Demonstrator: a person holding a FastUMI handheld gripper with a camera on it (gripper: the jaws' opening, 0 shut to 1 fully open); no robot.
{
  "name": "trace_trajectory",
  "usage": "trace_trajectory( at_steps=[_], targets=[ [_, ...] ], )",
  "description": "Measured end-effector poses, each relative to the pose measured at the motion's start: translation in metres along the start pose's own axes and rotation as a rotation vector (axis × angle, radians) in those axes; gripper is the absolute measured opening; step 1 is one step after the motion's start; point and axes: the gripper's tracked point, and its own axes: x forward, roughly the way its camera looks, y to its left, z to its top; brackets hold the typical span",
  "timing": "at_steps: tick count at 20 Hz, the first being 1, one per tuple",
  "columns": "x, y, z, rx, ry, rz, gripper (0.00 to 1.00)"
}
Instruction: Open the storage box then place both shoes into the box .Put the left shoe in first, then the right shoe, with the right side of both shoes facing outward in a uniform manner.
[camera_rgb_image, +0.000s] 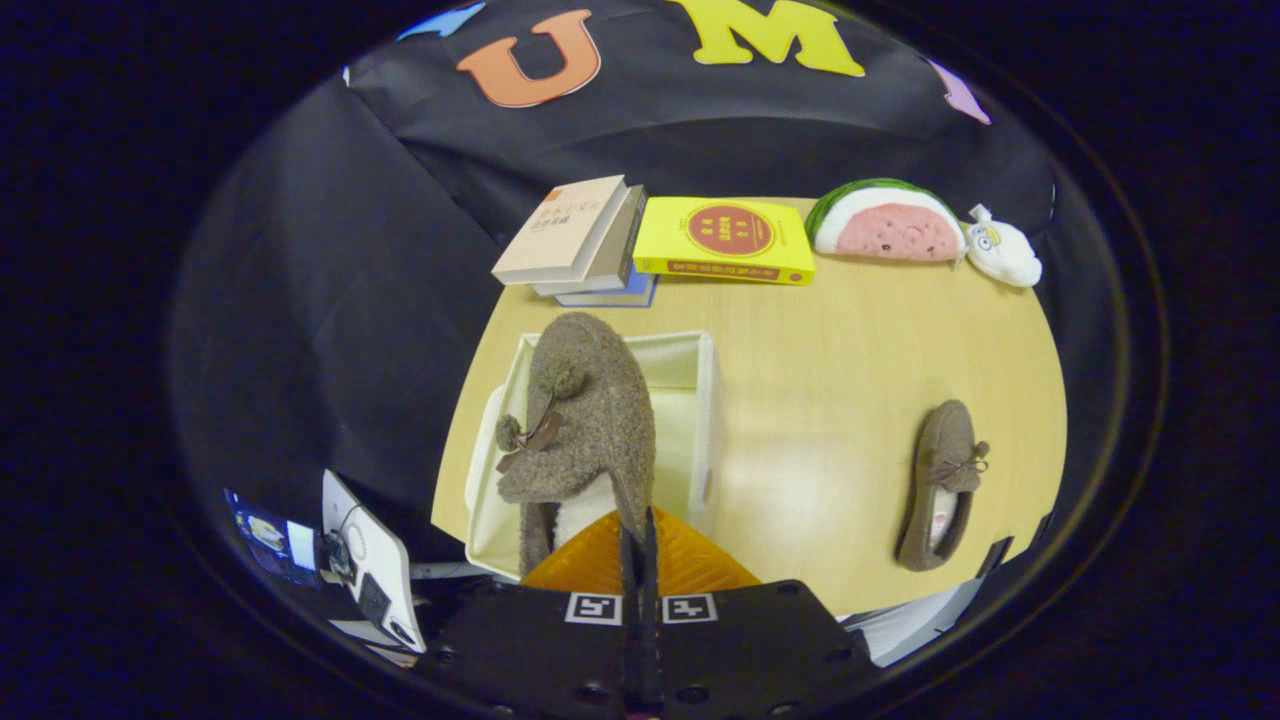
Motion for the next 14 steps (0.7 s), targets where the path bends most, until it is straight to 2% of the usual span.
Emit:
trace_trajectory(
  at_steps=[4, 9, 14],
  targets=[
    [0.058, 0.019, -0.007, 0.064, 0.060, 0.034, 0.00],
    [0.112, 0.032, -0.027, 0.090, 0.089, -0.031, 0.00],
    [0.153, 0.047, -0.063, 0.033, 0.181, -0.084, 0.00]
  ],
)
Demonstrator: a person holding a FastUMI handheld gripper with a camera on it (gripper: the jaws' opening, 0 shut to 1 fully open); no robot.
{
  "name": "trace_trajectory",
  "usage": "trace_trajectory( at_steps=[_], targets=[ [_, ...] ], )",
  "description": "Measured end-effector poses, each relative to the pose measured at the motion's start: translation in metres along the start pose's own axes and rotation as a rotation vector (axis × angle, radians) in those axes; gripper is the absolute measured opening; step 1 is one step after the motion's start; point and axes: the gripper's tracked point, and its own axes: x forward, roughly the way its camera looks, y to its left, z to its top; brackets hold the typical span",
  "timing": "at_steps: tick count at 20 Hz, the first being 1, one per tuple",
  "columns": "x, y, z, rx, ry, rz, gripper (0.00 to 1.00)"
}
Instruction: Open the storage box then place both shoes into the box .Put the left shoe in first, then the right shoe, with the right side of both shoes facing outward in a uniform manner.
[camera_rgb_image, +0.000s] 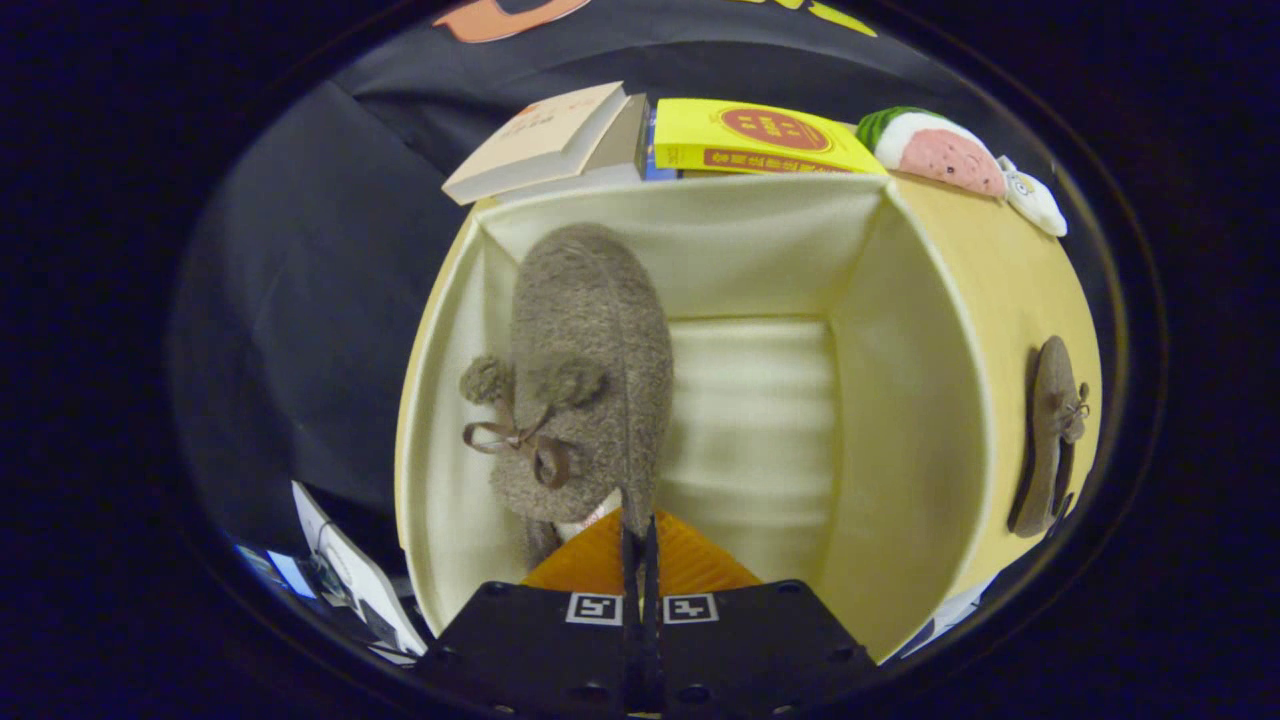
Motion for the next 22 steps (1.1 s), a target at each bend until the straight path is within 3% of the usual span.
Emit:
trace_trajectory(
  at_steps=[3, 10, 14, 17, 22],
  targets=[
    [0.011, -0.005, -0.006, -0.033, 0.028, -0.037, 0.00],
    [0.010, -0.001, -0.003, -0.026, 0.020, 0.035, 0.04],
    [-0.003, -0.001, 0.007, -0.019, -0.014, 0.097, 0.18],
    [-0.030, -0.004, 0.013, -0.034, -0.063, 0.106, 0.40],
    [-0.081, -0.018, 0.024, -0.086, -0.165, 0.051, 0.78]
  ],
)
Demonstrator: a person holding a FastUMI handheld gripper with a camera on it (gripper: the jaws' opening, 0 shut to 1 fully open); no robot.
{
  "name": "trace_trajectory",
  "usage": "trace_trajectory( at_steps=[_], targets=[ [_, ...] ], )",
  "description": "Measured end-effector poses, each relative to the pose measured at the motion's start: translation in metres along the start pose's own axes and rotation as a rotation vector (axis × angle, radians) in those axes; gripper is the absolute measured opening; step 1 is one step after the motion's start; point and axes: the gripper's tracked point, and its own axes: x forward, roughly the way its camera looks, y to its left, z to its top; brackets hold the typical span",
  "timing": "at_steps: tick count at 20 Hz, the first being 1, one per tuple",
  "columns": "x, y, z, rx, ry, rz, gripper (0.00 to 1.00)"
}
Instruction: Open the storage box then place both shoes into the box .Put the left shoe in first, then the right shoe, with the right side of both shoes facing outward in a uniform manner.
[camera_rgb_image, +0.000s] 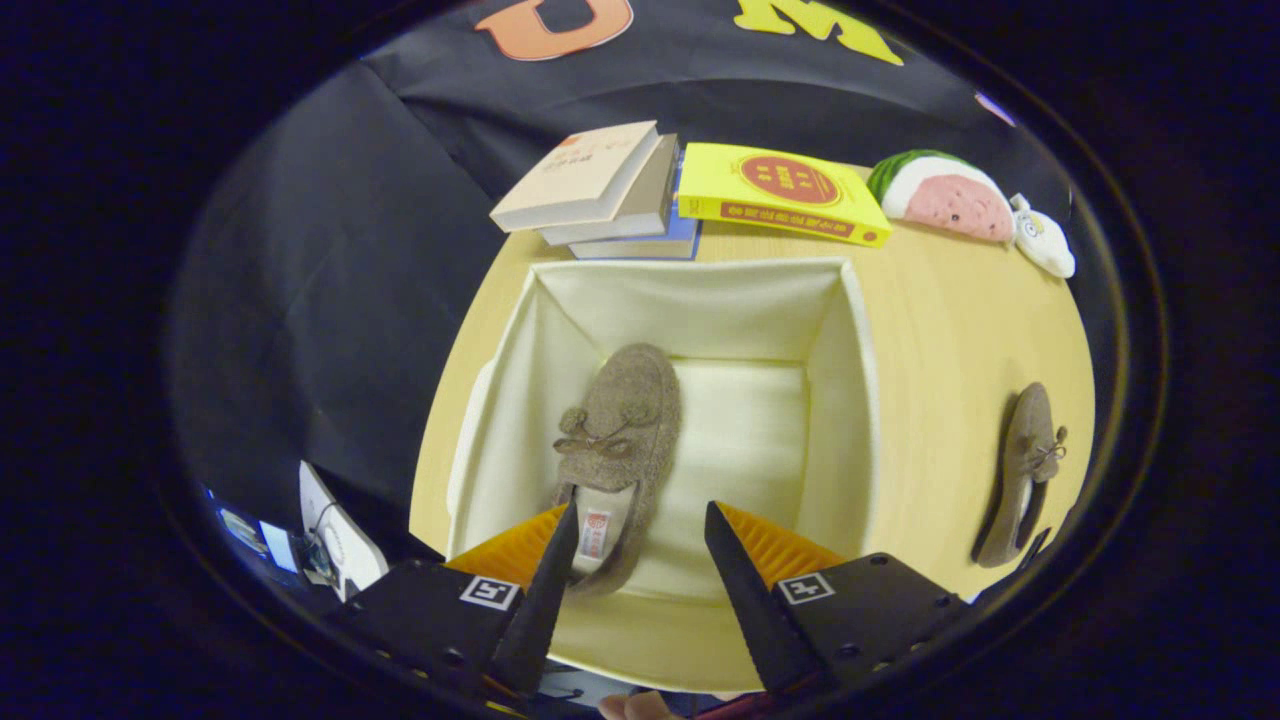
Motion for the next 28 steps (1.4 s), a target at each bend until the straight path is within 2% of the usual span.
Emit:
trace_trajectory(
  at_steps=[1, 4, 8, 11, 13, 17, 20, 22, 28],
  targets=[
    [-0.010, 0.000, 0.004, -0.012, -0.023, 0.003, 0.83],
    [-0.041, -0.012, 0.009, 0.002, -0.054, 0.007, 0.90],
    [-0.076, -0.047, 0.008, 0.028, -0.059, -0.006, 0.90],
    [-0.088, -0.092, 0.006, 0.063, -0.072, -0.037, 0.90],
    [-0.088, -0.120, 0.002, 0.079, -0.075, -0.048, 0.90],
    [-0.079, -0.190, -0.018, 0.065, -0.020, -0.135, 0.90],
    [-0.074, -0.230, -0.030, 0.108, 0.008, -0.137, 0.90],
    [-0.069, -0.263, -0.033, 0.136, 0.024, -0.169, 0.90],
    [-0.066, -0.368, -0.059, 0.132, 0.075, -0.345, 0.90]
  ],
)
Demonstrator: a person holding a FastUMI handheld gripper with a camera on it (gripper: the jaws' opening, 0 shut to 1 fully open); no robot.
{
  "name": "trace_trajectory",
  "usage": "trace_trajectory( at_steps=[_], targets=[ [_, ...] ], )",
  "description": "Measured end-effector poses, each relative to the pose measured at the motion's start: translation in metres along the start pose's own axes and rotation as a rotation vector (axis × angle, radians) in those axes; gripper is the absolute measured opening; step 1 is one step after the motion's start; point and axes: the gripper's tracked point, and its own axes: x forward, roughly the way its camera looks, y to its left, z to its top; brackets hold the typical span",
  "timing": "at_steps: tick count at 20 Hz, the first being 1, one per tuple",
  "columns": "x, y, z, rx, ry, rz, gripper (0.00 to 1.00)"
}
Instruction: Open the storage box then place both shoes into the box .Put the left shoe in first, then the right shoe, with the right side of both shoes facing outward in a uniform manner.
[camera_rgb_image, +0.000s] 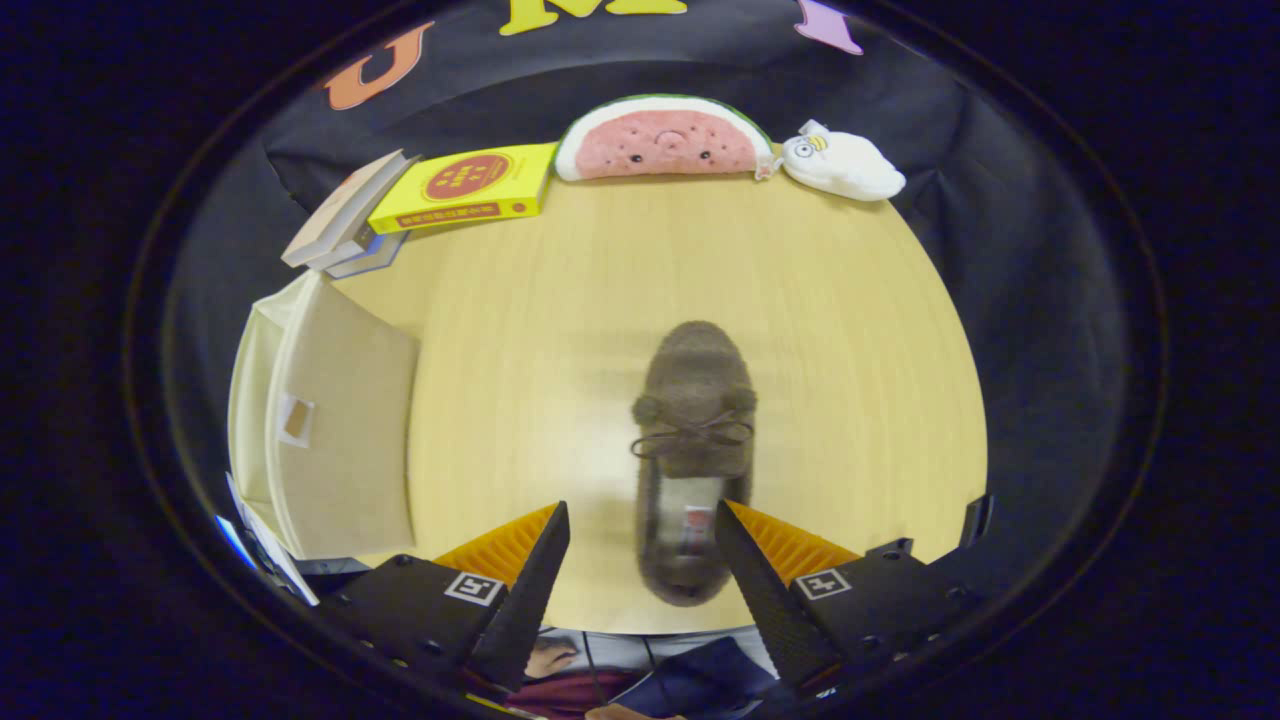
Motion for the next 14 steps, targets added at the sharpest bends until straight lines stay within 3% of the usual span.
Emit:
trace_trajectory(
  at_steps=[4, 8, 10, 13, 14],
  targets=[
    [0.023, -0.043, -0.006, 0.030, 0.036, -0.043, 0.90],
    [0.046, -0.055, -0.009, 0.051, 0.068, -0.045, 0.85],
    [0.056, -0.056, -0.010, 0.045, 0.085, -0.057, 0.63],
    [0.067, -0.040, -0.021, 0.021, 0.163, 0.003, 0.29],
    [0.069, -0.042, -0.016, 0.025, 0.146, -0.001, 0.24]
  ],
)
